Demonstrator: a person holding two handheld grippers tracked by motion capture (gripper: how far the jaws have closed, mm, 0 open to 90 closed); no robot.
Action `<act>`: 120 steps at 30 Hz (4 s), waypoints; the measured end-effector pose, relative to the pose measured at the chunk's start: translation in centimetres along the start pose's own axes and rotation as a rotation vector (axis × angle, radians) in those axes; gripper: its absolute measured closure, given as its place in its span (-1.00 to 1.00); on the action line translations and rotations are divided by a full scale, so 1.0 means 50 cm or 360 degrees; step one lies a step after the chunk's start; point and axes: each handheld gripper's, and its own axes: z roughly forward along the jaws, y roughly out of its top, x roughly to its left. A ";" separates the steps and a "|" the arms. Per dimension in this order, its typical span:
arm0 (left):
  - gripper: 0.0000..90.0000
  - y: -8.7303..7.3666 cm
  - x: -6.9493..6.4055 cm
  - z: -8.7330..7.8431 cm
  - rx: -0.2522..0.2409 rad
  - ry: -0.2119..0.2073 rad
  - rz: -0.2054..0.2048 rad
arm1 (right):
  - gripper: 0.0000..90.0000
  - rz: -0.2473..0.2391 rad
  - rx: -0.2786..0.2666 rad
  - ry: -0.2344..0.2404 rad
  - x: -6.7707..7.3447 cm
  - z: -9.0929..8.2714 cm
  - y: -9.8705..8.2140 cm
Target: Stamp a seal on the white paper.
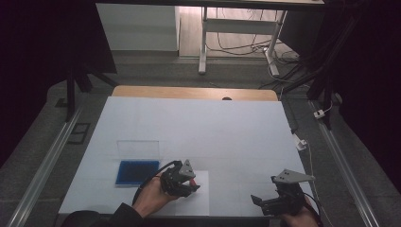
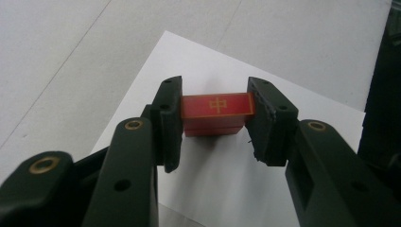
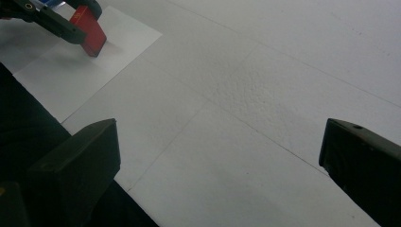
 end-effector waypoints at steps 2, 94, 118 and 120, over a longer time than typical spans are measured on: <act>0.30 -0.003 0.001 0.001 -0.0014 -0.0003 -0.0020 | -1.00 0.0001 -0.0002 0.0004 0.000 0.001 0.000; 0.29 -0.046 0.040 -0.109 -0.0224 0.0020 -0.0217 | -1.00 0.0001 0.0004 0.0005 0.000 0.001 0.000; 0.29 -0.100 0.072 -0.173 -0.0251 0.0084 -0.0343 | -1.00 0.0003 0.0002 0.0008 0.000 0.001 0.000; 0.29 -0.105 0.074 -0.178 -0.0253 0.0095 -0.0355 | -1.00 0.0004 0.0003 0.0009 -0.001 0.001 0.000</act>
